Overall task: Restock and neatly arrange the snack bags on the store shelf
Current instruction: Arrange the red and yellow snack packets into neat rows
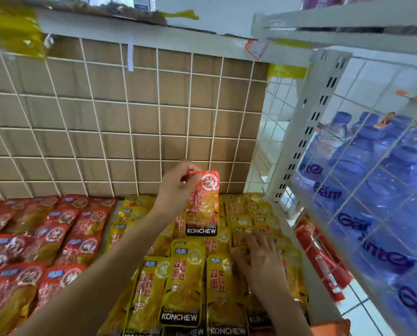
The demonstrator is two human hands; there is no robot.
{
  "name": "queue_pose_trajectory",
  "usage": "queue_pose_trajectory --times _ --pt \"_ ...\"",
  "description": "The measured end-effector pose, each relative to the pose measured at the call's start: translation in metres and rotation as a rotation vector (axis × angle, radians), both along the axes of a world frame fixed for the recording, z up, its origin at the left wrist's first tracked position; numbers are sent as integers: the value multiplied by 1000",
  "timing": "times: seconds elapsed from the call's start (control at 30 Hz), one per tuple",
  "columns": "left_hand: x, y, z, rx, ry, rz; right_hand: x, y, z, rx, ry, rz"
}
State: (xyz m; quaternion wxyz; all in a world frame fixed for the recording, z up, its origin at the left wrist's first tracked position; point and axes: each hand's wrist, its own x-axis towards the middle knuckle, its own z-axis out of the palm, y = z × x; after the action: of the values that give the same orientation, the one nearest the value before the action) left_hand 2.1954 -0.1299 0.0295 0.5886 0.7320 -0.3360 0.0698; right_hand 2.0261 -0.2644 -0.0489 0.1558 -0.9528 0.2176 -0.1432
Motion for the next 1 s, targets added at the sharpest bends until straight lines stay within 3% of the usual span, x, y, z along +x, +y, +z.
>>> queue_pose_trajectory --times 0.3,0.37,0.63,1.0 --pt "-8 113 -16 38 211 126 13 29 29 42 -50 135" --pt "-11 139 -19 62 204 154 18 48 32 73 -153 221" --pt "-14 246 -34 161 249 330 48 114 26 170 -134 452" --pt "6 316 -40 375 267 282 80 184 24 236 -71 459"
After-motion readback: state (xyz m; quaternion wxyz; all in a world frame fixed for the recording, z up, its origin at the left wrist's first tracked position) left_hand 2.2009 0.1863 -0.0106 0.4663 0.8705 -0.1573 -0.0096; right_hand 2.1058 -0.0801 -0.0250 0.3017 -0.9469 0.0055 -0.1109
